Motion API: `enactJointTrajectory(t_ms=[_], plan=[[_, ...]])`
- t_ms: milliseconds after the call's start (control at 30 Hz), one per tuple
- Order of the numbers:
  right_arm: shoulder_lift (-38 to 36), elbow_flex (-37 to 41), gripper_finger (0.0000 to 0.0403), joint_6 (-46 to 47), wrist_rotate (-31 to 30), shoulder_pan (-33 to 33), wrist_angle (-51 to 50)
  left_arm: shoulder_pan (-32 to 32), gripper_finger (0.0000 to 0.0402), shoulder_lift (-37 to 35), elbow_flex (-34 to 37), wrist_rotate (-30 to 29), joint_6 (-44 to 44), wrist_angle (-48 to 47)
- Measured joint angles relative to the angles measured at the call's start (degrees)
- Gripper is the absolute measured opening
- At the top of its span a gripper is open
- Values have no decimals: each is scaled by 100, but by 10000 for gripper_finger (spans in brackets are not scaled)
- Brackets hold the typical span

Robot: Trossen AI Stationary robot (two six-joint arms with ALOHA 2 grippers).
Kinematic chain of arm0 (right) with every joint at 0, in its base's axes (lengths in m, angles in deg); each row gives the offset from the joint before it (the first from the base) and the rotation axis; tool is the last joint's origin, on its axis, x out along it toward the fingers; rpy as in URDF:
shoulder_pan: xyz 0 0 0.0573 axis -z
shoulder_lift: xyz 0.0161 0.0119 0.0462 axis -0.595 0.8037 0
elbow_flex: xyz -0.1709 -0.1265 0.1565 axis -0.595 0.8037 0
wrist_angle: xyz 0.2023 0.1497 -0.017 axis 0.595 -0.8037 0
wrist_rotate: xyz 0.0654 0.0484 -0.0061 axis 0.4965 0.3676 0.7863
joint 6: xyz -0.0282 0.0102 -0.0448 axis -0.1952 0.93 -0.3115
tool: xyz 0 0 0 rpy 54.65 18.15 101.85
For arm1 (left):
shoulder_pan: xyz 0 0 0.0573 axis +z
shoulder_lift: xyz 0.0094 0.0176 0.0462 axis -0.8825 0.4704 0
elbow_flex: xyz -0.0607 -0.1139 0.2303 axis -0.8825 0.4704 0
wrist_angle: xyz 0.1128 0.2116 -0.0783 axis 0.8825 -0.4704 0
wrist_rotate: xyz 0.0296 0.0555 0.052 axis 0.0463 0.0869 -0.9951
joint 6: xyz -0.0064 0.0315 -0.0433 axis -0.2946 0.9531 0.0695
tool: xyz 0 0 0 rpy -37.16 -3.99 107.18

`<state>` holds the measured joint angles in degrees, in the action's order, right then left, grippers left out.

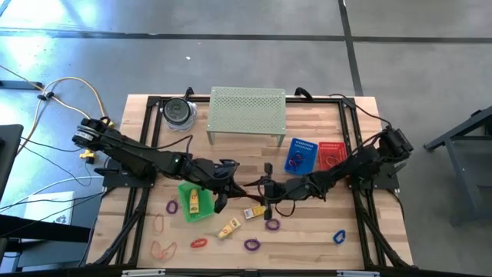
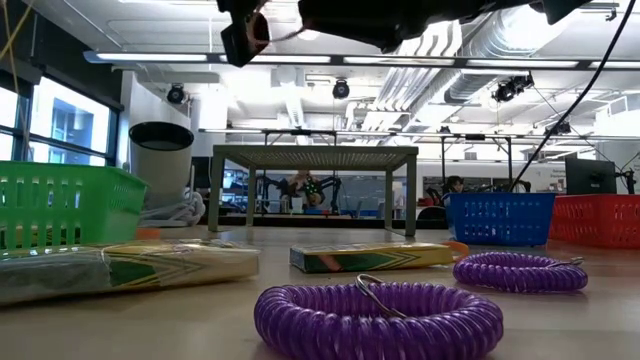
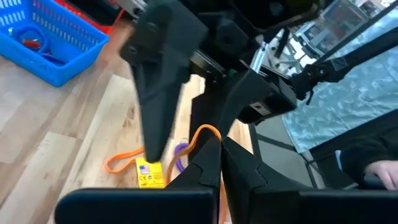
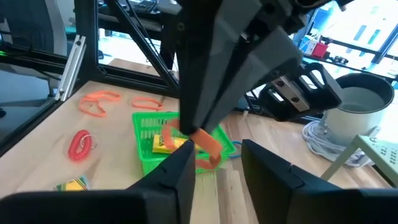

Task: Pick & Place Office Desk Supplies
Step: Put the orange rubber band into the red bin

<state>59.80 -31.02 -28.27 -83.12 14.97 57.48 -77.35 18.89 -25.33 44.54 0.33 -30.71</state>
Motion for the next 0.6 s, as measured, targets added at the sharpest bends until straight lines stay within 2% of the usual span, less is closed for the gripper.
enactJointTrajectory(t_ms=[133, 267, 600], plan=[[0, 0, 67, -153, 26, 0, -6, 100, 0, -2, 0, 53, -2, 0], [-2, 0, 11, -266, 448, 71, -50, 148, 0, -2, 0, 114, -2, -2], [-4, 0, 3, -259, 538, 109, -363, 155, 1, -4, 0, -37, 381, 39]])
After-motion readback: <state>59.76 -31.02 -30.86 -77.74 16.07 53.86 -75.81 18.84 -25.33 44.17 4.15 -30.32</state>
